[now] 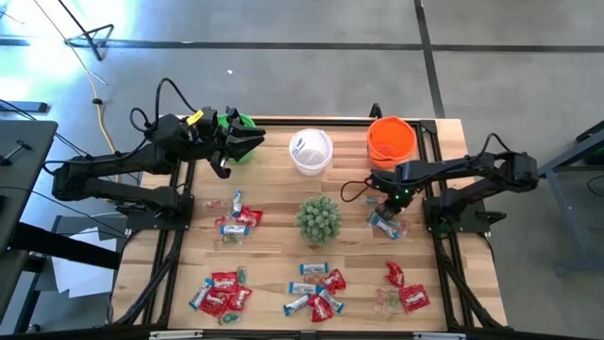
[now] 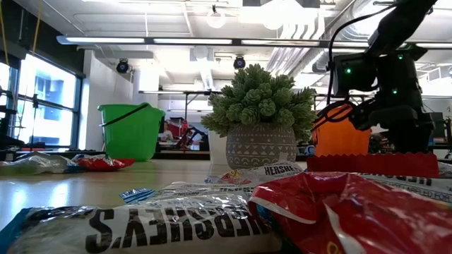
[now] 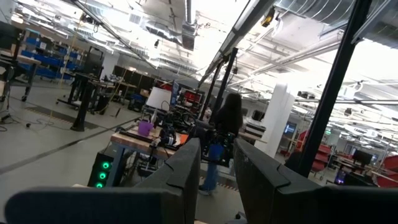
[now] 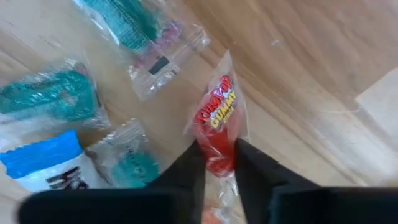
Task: Sort candy
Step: Put the transparent candy into the orange bucket
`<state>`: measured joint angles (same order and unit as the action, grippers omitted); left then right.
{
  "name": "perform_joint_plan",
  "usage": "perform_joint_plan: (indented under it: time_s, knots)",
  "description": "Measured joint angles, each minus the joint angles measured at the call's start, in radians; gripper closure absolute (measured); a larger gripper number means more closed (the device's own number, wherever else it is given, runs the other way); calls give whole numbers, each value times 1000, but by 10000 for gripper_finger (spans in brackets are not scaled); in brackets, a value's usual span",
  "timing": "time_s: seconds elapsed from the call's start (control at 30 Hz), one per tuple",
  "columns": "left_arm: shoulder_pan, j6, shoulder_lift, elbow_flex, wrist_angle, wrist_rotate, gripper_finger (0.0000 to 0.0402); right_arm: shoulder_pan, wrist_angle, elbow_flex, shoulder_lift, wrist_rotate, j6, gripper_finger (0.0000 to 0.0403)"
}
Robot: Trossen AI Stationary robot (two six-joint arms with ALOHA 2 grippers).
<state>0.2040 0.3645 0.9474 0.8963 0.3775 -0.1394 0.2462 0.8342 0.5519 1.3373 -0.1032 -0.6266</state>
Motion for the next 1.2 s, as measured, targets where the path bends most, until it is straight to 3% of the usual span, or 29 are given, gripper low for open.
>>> perform_joint_plan:
  time_s: [0.13,0.3,0.53,0.7,0.9,1.07,1.2]
  knots:
    - [0,0,0,0,0,0,319,0,27,26,4,-27,-7,393]
    - [0,1,0,0,-11,0,319,0,136,99,4,-28,-38,376]
    - [0,0,0,0,-19,0,319,0,359,291,4,-19,6,398]
    - [0,-24,0,0,-25,0,319,3,460,508,3,90,33,392]
    - [4,-97,0,0,-49,0,319,57,476,721,2,330,77,391]
    - [25,-81,0,0,-56,-5,319,189,443,766,2,409,157,391]
    - [43,-81,0,0,-67,-14,319,333,355,747,4,406,203,391]
